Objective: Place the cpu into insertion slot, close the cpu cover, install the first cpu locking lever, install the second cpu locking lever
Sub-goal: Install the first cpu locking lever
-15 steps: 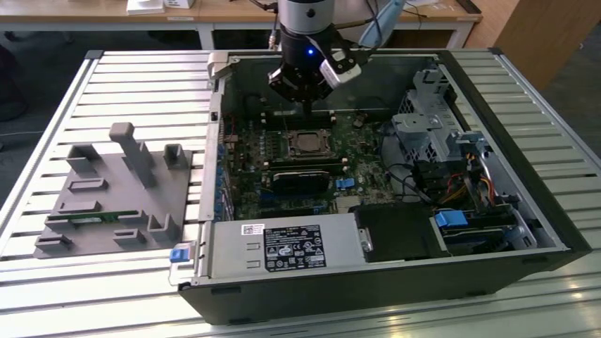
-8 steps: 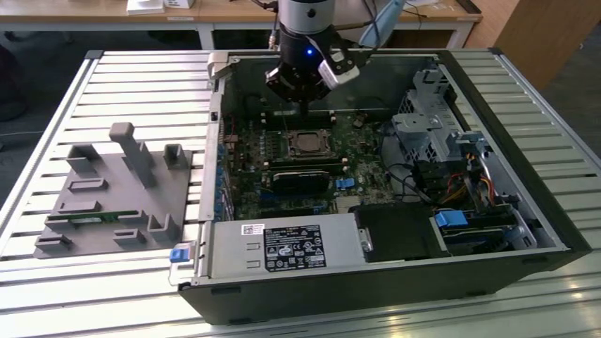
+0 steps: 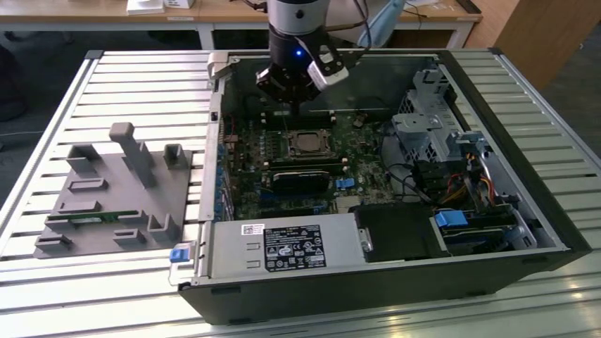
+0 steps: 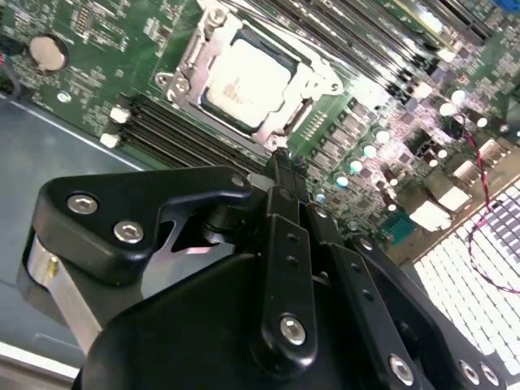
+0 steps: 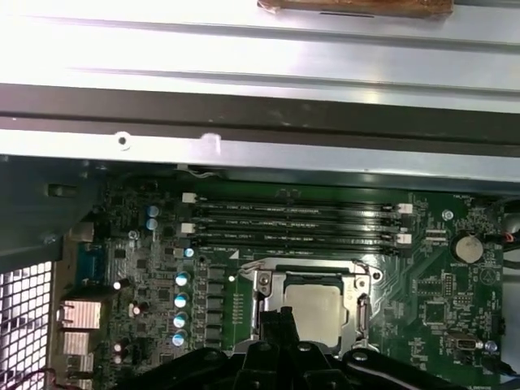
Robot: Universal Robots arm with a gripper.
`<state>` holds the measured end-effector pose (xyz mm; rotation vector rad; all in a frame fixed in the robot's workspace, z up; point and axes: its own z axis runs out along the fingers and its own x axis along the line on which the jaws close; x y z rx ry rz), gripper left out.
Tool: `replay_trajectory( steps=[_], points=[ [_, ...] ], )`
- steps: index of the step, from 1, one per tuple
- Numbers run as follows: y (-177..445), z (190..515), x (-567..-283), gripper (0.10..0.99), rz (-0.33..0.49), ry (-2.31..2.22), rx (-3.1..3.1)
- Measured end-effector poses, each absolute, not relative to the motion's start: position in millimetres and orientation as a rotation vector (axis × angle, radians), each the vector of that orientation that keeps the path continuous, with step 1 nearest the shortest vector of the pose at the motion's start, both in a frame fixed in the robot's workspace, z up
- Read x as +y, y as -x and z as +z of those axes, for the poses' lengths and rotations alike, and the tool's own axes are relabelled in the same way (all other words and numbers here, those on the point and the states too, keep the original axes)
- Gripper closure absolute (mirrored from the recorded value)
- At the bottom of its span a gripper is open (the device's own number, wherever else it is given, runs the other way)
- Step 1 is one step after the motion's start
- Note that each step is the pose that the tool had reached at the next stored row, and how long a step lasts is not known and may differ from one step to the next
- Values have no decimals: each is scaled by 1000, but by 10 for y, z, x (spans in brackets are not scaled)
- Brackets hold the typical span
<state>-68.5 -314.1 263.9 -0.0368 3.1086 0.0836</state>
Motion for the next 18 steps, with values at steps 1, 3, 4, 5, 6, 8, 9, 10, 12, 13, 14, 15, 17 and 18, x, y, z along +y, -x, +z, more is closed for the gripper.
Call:
replay_trajectory(
  steps=[1,3,4,5,6,8,9,10,12,13,14,15,17,18],
  points=[
    [700,2638,-3141,965,84,37,3109],
    [737,2638,-3141,965,84,37,3109],
    [762,2637,-3141,965,84,37,3109],
    [785,2636,-3141,965,84,37,3109],
    [803,2634,-3141,965,84,37,3109],
    [838,2630,-3141,965,84,37,3109],
    [858,2628,-3141,965,84,37,3109],
    [875,2625,-3140,965,84,37,3109],
    [907,2619,-3139,965,84,37,3108],
    [922,2617,-3137,965,84,37,3108],
    [938,2615,-3135,965,84,37,3109],
    [951,2612,-3131,965,83,37,3109],
    [961,2608,-3114,965,83,37,3109],
    [963,2606,-3100,965,83,37,3109]
  ],
)
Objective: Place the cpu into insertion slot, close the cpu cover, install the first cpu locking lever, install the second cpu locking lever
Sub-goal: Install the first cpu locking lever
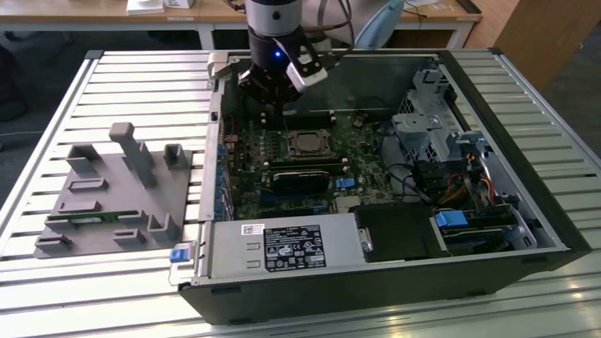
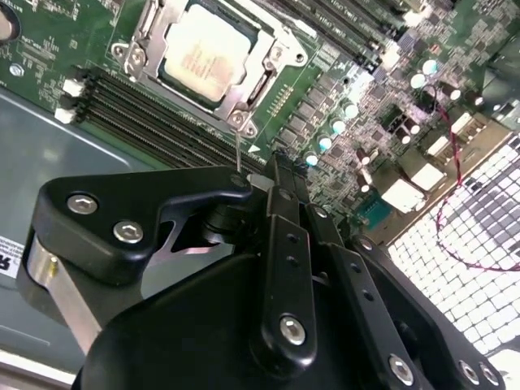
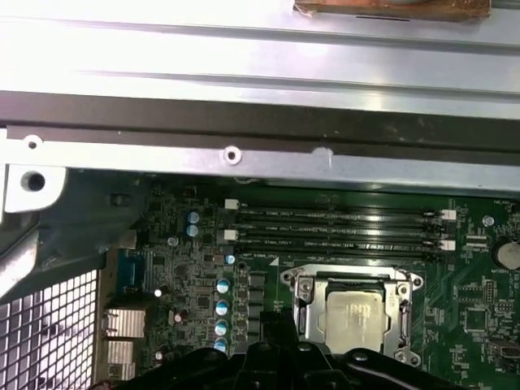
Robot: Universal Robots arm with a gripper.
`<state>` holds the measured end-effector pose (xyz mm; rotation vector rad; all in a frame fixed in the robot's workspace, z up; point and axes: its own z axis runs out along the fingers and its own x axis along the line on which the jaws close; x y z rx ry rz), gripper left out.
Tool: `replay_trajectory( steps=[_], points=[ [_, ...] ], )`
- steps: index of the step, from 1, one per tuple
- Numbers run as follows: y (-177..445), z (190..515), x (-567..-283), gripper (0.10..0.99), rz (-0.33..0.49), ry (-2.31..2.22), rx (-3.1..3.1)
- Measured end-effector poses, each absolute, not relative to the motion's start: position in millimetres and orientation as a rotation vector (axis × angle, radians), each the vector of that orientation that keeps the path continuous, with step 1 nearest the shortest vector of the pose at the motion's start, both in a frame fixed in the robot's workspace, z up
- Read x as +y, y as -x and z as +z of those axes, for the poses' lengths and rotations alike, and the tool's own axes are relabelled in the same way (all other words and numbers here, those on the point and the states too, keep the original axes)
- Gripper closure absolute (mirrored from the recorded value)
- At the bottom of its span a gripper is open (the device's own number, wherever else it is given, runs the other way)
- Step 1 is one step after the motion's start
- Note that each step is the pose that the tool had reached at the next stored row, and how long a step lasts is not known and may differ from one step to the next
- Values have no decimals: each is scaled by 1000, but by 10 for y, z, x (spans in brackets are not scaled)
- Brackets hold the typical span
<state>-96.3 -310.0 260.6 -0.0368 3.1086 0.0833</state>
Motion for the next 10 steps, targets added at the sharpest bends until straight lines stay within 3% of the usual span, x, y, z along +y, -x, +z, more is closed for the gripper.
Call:
replay_trajectory(
  steps=[10],
  points=[
    [986,2574,-2989,965,84,37,3109]
  ],
)
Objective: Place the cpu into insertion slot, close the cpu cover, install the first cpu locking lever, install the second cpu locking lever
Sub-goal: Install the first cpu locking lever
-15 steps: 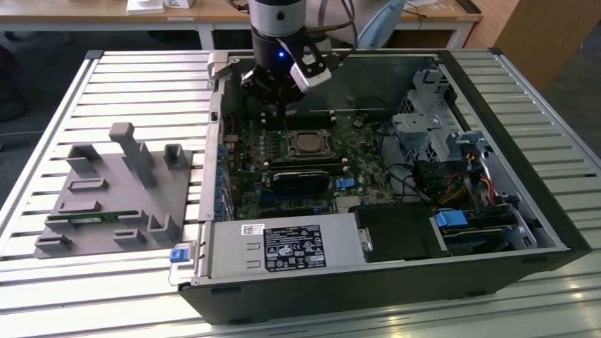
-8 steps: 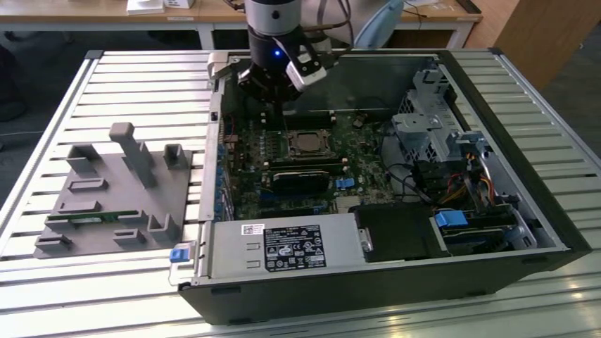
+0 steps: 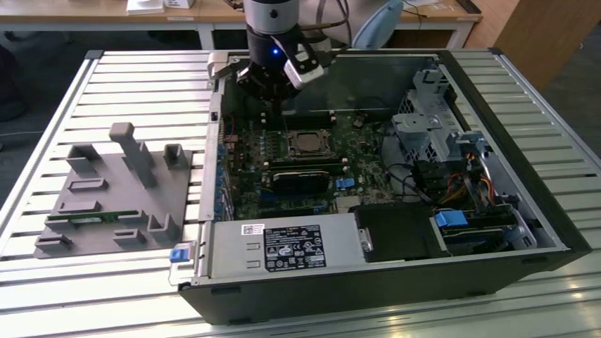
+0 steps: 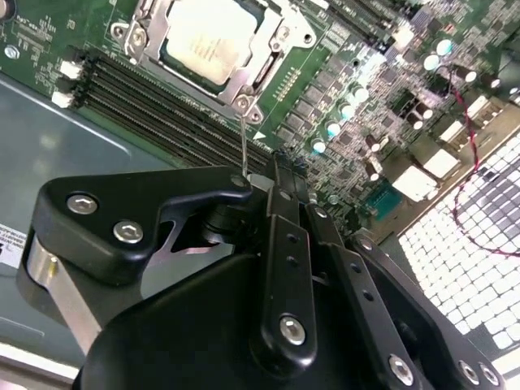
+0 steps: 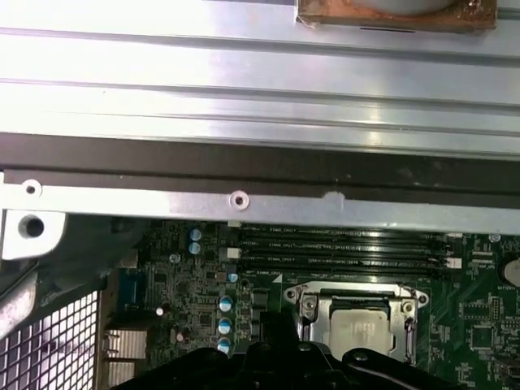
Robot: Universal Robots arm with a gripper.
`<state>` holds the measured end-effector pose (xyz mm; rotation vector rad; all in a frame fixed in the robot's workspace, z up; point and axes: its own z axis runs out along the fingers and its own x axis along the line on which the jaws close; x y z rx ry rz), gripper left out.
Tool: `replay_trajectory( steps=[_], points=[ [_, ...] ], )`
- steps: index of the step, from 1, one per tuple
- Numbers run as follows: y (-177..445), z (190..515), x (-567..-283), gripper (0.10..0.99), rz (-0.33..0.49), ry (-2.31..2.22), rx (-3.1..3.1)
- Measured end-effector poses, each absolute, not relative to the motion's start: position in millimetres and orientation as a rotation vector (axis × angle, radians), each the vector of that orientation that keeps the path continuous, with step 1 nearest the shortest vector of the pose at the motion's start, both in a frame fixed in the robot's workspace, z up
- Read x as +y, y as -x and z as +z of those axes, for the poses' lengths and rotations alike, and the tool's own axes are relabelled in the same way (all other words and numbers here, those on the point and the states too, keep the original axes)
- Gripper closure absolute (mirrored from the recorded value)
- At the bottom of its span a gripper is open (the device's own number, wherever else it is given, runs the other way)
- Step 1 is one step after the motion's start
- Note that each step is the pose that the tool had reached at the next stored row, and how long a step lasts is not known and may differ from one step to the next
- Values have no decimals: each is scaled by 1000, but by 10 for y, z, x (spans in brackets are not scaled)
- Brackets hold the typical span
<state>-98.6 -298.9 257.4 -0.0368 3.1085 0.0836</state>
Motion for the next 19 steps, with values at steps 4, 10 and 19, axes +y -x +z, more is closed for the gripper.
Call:
replay_trajectory(
  steps=[4,10,19],
  points=[
    [983,2567,-2946,965,83,37,3109],
    [857,2562,-2933,965,84,37,3112],
    [695,2533,-2925,965,83,36,3117]
  ],
)
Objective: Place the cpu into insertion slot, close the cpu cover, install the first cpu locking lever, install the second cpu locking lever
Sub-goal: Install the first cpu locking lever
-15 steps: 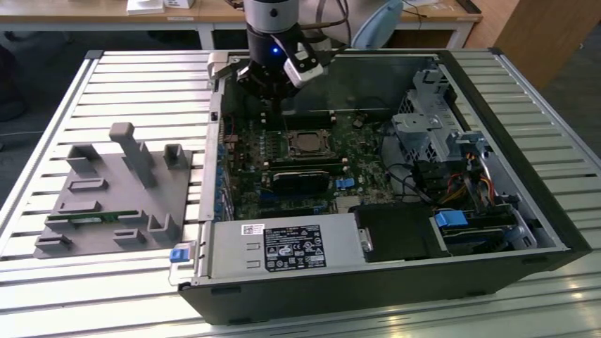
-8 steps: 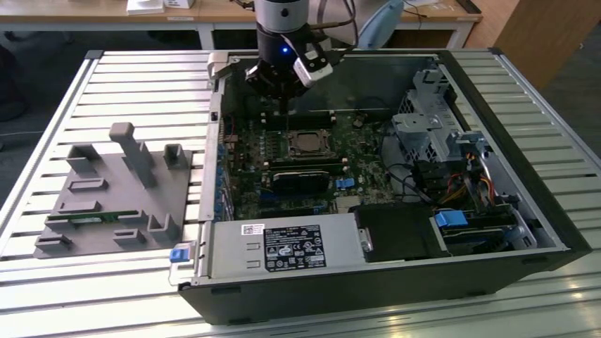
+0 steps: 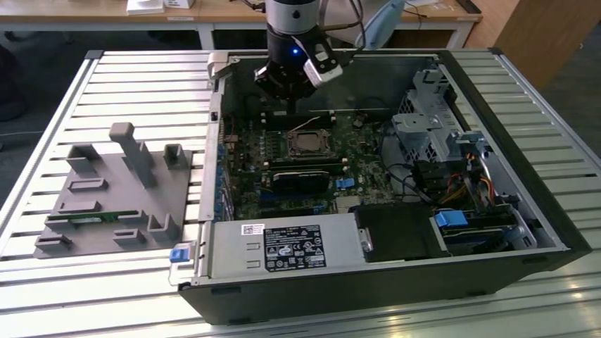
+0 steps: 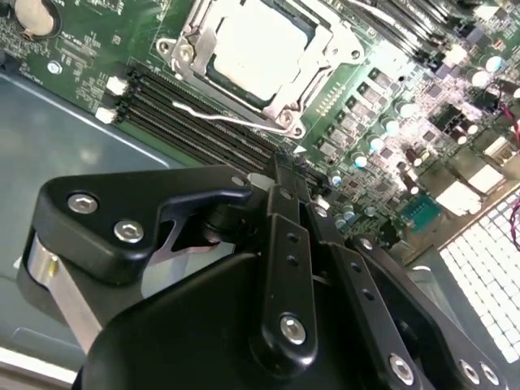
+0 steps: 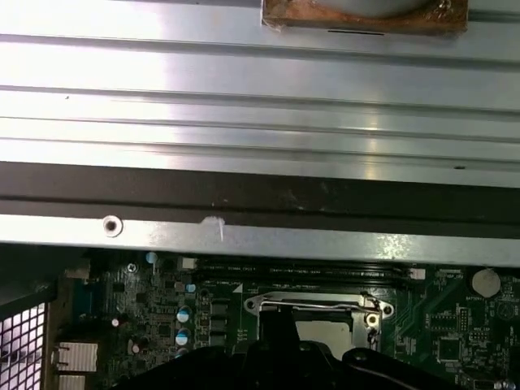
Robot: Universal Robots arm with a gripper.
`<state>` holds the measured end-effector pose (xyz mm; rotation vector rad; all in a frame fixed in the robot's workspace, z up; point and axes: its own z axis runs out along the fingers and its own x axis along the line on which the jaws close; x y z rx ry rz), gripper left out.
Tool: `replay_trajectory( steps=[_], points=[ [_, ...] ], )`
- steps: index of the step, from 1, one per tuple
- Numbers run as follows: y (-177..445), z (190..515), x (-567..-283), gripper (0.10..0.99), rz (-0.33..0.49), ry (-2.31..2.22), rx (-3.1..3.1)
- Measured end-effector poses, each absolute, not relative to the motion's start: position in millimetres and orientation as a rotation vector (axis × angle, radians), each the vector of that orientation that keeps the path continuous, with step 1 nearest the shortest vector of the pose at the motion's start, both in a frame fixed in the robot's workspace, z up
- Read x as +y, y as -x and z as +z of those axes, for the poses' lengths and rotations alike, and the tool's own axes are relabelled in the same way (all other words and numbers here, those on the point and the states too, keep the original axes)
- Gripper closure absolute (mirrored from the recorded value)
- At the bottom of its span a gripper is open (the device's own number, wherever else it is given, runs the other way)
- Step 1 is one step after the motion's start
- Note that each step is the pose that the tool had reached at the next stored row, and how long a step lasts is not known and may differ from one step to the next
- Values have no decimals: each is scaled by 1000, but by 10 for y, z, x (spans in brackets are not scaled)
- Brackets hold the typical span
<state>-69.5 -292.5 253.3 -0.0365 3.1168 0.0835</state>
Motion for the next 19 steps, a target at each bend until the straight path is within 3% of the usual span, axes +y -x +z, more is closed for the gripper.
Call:
replay_trajectory(
  steps=[6,19],
  points=[
    [687,2506,-2924,965,174,35,3112],
    [544,2358,-2917,965,167,41,3113]
  ],
)
